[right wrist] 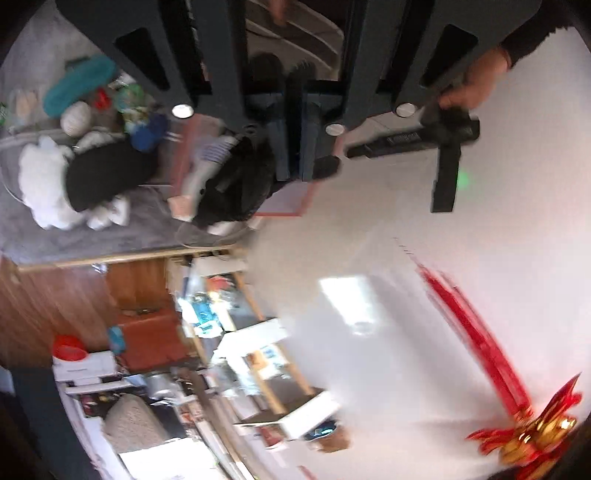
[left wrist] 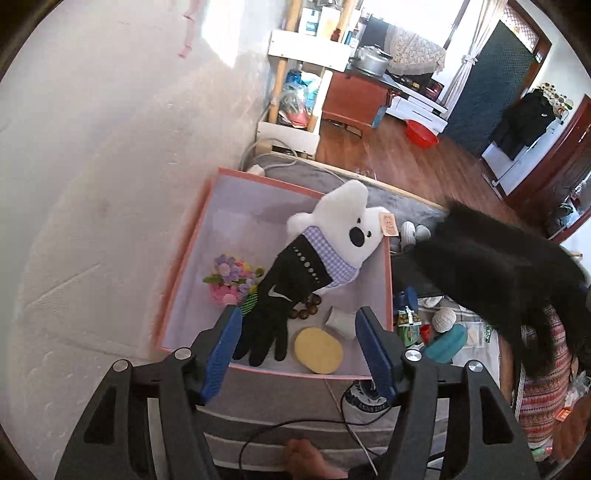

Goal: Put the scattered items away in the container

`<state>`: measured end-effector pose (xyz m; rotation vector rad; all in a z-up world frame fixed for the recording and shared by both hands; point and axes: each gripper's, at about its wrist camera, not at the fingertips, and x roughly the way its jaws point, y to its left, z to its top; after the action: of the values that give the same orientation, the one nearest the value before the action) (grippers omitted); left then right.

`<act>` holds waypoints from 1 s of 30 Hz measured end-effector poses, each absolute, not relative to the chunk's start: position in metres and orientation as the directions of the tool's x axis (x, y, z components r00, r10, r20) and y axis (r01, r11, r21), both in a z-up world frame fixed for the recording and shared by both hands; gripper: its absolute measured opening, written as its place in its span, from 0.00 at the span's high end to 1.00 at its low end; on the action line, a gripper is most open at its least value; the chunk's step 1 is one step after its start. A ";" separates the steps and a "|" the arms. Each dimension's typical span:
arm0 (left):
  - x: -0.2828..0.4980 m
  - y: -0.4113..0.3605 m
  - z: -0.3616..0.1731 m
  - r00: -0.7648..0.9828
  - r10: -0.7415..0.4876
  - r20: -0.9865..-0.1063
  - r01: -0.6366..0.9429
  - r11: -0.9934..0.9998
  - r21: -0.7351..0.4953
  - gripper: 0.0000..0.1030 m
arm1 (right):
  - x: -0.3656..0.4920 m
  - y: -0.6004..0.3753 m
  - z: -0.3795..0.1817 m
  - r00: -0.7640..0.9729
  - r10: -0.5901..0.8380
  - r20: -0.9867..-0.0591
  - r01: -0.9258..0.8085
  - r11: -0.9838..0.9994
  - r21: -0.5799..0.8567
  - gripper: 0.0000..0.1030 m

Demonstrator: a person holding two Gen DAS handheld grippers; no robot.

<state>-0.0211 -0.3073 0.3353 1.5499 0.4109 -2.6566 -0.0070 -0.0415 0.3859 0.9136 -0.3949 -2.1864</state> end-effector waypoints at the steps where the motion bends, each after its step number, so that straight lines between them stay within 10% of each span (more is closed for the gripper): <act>1: -0.019 -0.311 0.335 -0.500 0.102 -0.860 0.168 -0.963 -0.212 0.33 | -0.007 -0.053 0.386 -0.471 -0.727 -0.501 0.506 -0.687 0.521 0.44; 3: -0.015 -0.317 0.335 -0.500 0.102 -0.860 0.173 -0.961 -0.215 0.28 | 0.000 -0.068 0.386 -0.468 -0.727 -0.502 0.512 -0.686 0.517 0.28; 12: -0.029 -0.283 0.322 -0.464 0.128 -0.877 0.108 -0.974 -0.199 0.27 | 0.014 -0.011 0.342 -0.475 -0.694 -0.541 0.454 -0.720 0.525 0.29; 25: -0.137 -0.042 0.212 -0.162 0.304 -0.939 -0.132 -0.949 -0.285 0.27 | 0.008 0.196 0.171 -0.569 -0.625 -0.534 -0.003 -0.648 0.762 0.29; 30: -0.177 0.001 0.162 -0.121 0.129 -0.984 -0.144 -0.983 -0.111 0.27 | -0.004 0.247 0.124 -0.560 -0.678 -0.476 -0.128 -0.497 0.858 0.29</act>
<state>-0.1773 0.0010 0.1617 2.1915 -0.0192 -2.4991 -0.0038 0.2473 0.1242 1.2175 -1.3165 -2.1150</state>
